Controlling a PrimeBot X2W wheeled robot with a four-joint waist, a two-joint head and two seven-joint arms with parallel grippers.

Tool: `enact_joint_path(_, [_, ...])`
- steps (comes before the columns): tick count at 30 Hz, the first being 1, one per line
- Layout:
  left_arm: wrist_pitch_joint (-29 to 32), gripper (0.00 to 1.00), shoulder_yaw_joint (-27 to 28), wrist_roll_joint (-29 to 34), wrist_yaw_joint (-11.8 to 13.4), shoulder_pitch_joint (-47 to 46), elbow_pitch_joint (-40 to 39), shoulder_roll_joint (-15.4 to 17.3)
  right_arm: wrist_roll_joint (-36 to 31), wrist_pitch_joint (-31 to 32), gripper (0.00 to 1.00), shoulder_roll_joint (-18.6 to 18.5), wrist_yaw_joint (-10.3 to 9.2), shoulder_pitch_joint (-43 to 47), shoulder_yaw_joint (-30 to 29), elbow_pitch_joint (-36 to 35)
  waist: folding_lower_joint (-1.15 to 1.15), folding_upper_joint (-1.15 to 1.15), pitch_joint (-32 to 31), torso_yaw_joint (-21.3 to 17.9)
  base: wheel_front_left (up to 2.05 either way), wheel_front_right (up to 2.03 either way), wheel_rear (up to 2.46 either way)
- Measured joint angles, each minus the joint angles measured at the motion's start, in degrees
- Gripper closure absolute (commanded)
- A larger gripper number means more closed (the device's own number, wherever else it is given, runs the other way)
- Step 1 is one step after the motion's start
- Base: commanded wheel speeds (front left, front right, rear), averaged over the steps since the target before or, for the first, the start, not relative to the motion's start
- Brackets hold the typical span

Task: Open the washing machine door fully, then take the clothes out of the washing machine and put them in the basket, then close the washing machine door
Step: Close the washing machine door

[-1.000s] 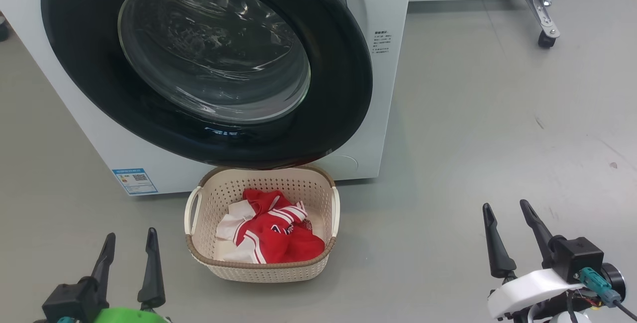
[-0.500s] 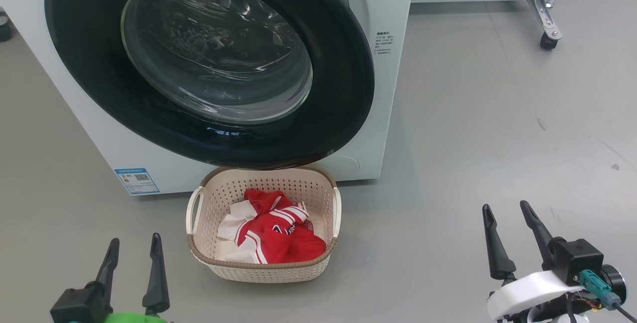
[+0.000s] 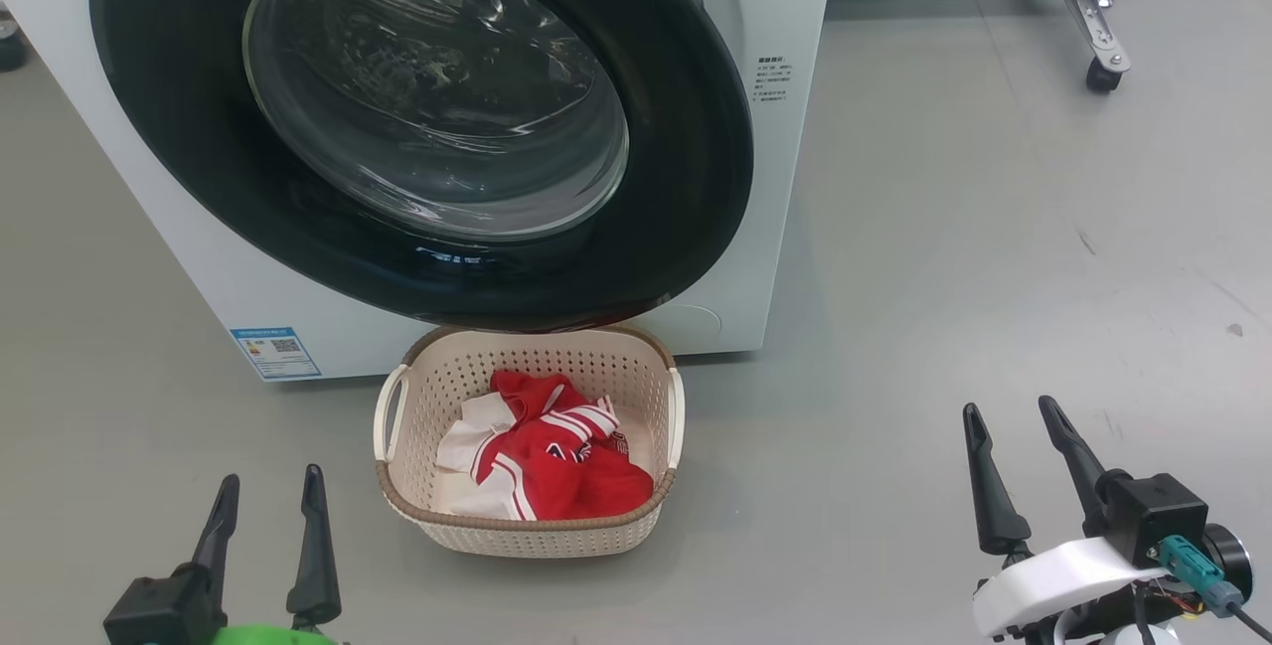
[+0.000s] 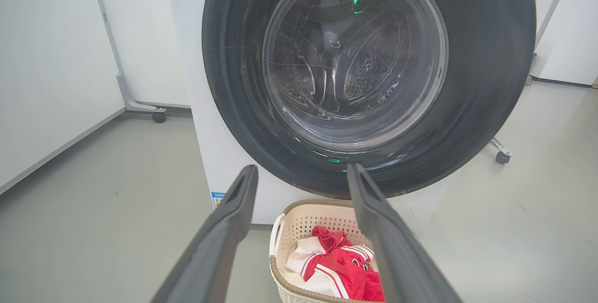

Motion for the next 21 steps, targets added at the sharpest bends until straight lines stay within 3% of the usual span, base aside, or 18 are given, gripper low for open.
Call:
enact_joint_path(1, [0.0, 0.00, 0.0, 0.0, 0.0, 0.0, 0.0, 0.0, 0.0, 0.0, 0.02, 0.0, 0.01, 0.0, 0.0, -0.1, 0.00, 0.00, 0.0, 0.0, 0.00, 0.00, 0.00])
enact_joint_path(2, [0.0, 0.00, 0.0, 0.0, 0.0, 0.0, 0.0, 0.0, 0.0, 0.0, 0.59, 0.0, 0.01, 0.0, 0.0, -0.3, 0.00, 0.00, 0.1, 0.0, 0.00, 0.00, 0.00])
enact_joint_path(3, [0.0, 0.00, -0.1, 0.1, 0.0, 0.0, 0.0, 0.0, 0.0, 0.0, 1.00, 0.0, 0.01, 0.0, -0.1, -0.4, 0.00, 0.00, 0.1, 0.0, 0.00, 0.00, 0.00])
enact_joint_path(21, [-0.5, 0.00, -0.8, 0.3, 0.2, -0.1, -0.4, -0.6, 0.1, 1.7, 1.00, -1.4, 0.65, -0.6, -0.1, -1.4, 0.00, 0.00, 1.7, 0.7, 0.00, 0.00, 0.00])
